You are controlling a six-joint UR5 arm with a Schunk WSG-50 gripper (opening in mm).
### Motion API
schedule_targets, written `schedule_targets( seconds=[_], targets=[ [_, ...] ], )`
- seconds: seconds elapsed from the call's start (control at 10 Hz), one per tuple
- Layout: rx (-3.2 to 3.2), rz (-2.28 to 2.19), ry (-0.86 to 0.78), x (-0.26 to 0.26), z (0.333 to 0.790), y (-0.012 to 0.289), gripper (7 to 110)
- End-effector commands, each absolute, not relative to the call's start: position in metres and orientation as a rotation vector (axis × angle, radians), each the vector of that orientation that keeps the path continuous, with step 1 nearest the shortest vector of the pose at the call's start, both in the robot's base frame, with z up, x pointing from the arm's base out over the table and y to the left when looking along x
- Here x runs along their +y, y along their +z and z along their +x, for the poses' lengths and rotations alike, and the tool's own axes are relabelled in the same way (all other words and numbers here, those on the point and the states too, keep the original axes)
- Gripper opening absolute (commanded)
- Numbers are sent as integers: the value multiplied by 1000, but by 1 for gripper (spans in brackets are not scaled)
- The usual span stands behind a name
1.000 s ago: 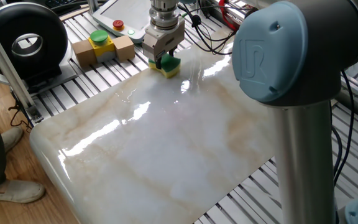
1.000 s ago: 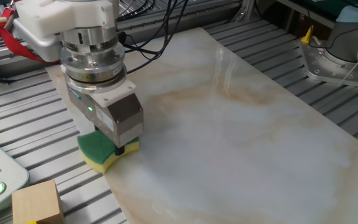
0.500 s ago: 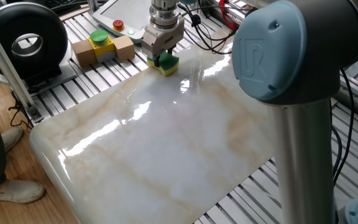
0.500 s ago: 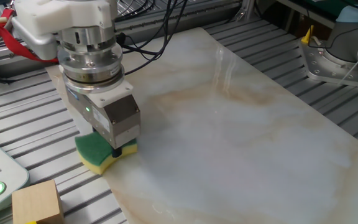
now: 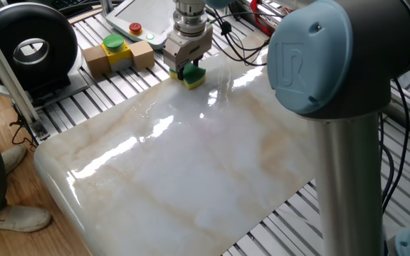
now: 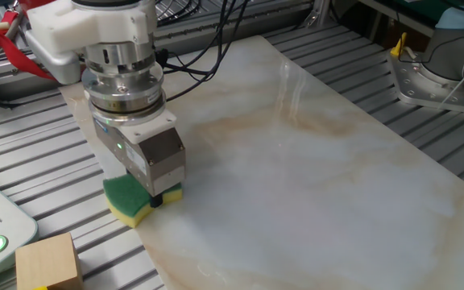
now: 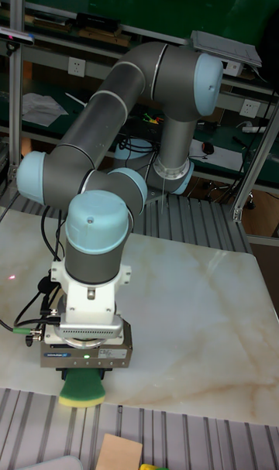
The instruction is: Clean the tabletop with a sponge
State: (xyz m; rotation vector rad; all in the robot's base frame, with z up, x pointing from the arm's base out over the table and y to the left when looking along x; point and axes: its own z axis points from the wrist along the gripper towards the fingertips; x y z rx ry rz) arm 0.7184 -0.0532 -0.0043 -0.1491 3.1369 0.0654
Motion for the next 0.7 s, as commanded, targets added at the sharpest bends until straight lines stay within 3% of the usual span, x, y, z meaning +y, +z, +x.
schedule_targets(
  seconds=[0.0, 0.6],
  targets=[
    [3140, -127, 84, -53, 716, -6, 7],
    [3147, -130, 118, -47, 713, -6, 7]
  ],
)
